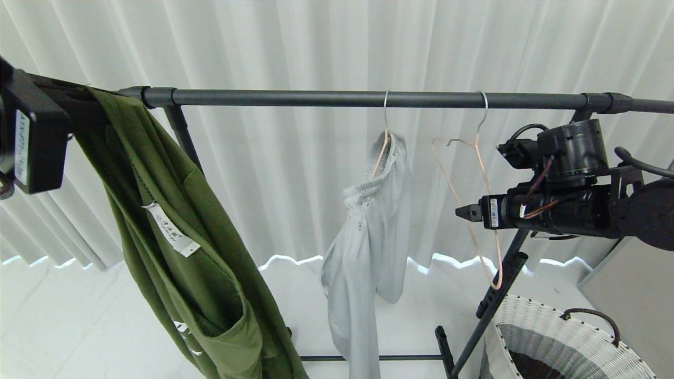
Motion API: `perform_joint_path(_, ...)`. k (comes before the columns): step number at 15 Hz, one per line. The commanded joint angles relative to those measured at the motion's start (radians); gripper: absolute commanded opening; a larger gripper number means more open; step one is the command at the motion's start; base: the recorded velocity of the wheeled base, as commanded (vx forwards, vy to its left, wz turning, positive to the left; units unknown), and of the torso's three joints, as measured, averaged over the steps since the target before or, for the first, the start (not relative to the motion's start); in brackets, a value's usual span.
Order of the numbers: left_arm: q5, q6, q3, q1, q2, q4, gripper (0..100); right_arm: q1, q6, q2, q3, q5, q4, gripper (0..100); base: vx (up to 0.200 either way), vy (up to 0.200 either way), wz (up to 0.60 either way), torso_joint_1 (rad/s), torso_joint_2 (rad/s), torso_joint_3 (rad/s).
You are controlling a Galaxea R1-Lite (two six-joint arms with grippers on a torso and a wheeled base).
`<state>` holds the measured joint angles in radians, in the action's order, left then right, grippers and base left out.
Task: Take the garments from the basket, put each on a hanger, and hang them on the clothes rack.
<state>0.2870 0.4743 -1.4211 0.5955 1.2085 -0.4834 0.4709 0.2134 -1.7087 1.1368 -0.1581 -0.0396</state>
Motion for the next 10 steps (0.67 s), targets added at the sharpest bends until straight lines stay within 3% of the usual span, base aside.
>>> perform_joint_path(1,0.000,-0.002,0.001,0.000,0.003,0.000,0,0.002,0.001,-0.035,0.032,-0.008,0.000,100,0.000,0.000,0.00,0.000,0.00,0.000)
perform_joint_path(4,0.000,-0.009,0.002,0.000,0.003,0.000,0,0.011,0.007,-0.092,0.070,-0.078,0.000,100,0.000,0.000,0.00,0.000,0.00,0.000)
perform_joint_path(7,0.001,-0.009,0.008,0.000,0.002,0.000,0,0.014,0.009,-0.104,0.089,-0.087,0.000,100,0.000,0.000,0.00,0.000,0.00,0.000)
perform_joint_path(8,0.000,-0.009,0.007,0.000,0.002,0.000,0,0.014,0.009,-0.103,0.092,-0.087,0.000,0,0.000,0.000,0.00,0.000,0.00,0.000)
perform_joint_path(10,0.001,-0.009,0.007,0.000,0.003,0.002,0,0.014,0.009,-0.101,0.092,-0.089,0.000,0,0.000,0.000,0.00,0.000,0.00,0.000)
